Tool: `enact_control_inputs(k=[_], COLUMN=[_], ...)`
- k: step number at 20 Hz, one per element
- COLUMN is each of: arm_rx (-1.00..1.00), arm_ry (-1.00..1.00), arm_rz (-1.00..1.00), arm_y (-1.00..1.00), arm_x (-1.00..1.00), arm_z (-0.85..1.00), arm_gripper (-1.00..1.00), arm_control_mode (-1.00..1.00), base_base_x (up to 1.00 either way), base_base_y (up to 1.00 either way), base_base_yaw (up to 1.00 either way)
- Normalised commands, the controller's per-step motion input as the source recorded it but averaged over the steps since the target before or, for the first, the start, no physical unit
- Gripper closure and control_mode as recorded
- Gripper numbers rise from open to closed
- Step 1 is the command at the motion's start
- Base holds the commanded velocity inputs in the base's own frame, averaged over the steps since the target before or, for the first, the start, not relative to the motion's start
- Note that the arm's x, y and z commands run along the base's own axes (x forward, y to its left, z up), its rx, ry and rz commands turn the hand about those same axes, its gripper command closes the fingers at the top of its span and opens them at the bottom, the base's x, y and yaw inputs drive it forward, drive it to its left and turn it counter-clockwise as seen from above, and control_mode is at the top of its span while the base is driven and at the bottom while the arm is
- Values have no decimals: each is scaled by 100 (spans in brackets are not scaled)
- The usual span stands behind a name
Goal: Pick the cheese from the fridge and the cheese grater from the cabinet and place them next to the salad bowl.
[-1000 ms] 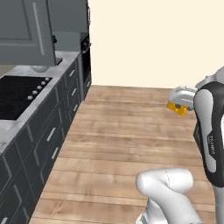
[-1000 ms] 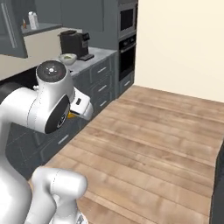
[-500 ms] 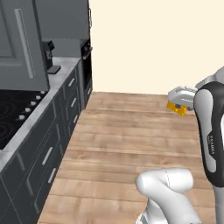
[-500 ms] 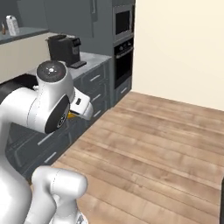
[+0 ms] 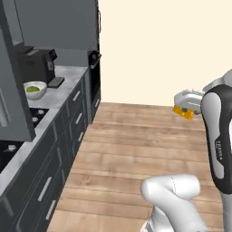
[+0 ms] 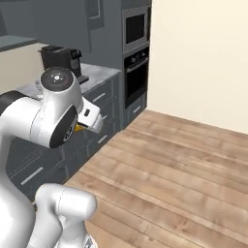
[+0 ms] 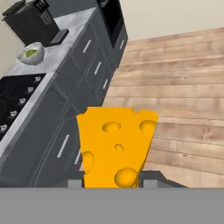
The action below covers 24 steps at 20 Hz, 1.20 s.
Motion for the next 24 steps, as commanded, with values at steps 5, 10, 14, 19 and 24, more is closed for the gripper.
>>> enact_control_inputs(k=[5,10,14,19,24], arm_rx=[0,0,0,0,0], arm_ry=[0,0,0,0,0], arm_rz=[0,0,0,0,0], arm_y=[0,0,0,0,0], arm_x=[0,0,0,0,0], arm_z=[0,0,0,0,0], arm_gripper=[100,100,100,100,100], arm_control_mode=[100,100,100,100,100], base_base_x=[91,85,78,68,41], base_base_y=[5,0,0,0,1], base_base_yaw=[19,28,37,46,60])
